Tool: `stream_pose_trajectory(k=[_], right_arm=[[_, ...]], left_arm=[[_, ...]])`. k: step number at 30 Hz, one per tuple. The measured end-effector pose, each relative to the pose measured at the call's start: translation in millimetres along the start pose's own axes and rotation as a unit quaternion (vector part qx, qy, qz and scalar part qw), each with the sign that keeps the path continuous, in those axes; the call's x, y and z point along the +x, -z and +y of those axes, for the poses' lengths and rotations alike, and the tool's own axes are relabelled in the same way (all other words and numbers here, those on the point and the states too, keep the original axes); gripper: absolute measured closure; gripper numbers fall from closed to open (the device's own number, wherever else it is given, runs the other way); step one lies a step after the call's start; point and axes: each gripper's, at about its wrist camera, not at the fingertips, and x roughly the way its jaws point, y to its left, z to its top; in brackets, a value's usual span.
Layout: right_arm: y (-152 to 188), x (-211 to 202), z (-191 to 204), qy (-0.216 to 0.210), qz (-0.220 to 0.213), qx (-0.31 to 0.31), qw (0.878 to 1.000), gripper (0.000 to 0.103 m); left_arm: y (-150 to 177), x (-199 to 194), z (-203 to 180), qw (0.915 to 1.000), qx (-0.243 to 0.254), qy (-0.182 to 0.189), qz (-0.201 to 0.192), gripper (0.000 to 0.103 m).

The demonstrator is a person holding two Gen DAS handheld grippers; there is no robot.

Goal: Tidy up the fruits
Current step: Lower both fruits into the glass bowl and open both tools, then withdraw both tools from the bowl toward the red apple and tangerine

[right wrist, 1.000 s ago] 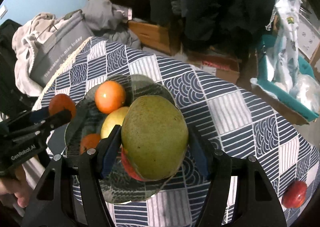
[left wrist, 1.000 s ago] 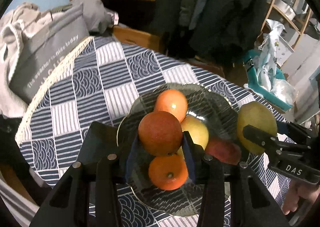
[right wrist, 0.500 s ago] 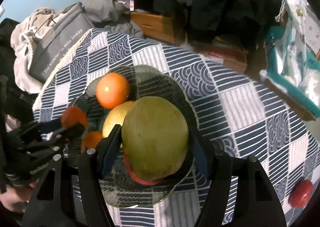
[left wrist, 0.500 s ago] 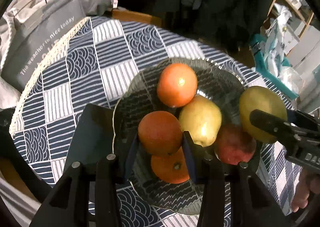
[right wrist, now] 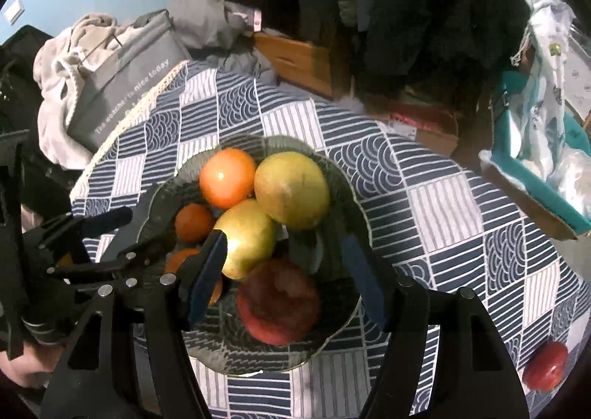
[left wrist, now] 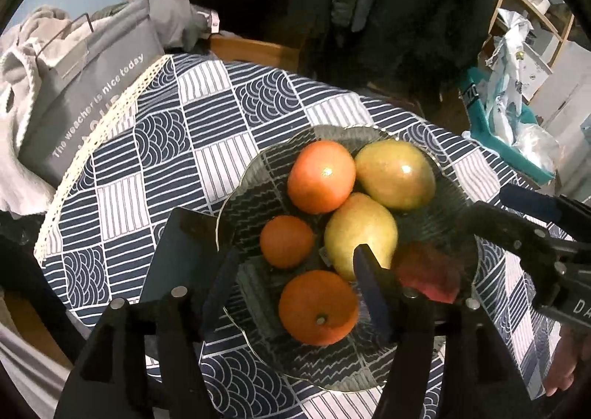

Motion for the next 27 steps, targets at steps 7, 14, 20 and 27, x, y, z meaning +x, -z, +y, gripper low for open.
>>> stream_pose_trajectory(k=[7, 14, 20, 27], right_arm=[[-3.3, -33.8, 0.4, 0.036, -0.041, -0.005, 0.998, 0.035], [0.3, -66.0, -6.1, 0.097, -0.062, -0.015, 0.993, 0.035], [11.4, -94.9, -22.3, 0.120, -0.079, 0.002, 0.990, 0.034], [27.5, -140.0, -40.0, 0.141, -0.110, 0.023, 0.984, 0.034]], left_arm=[[-6.3, -24.4, -7.6, 0.9995, 0.005, 0.009, -0.030, 0.033], [-12.9, -49.6, -15.3, 0.9979, 0.006, 0.022, -0.060, 0.032], [-15.5, -73.0, -31.1, 0.9952, 0.024, 0.031, -0.090, 0.029], [-14.9, -100.2, -59.1, 0.9904, 0.057, 0.049, -0.116, 0.028]])
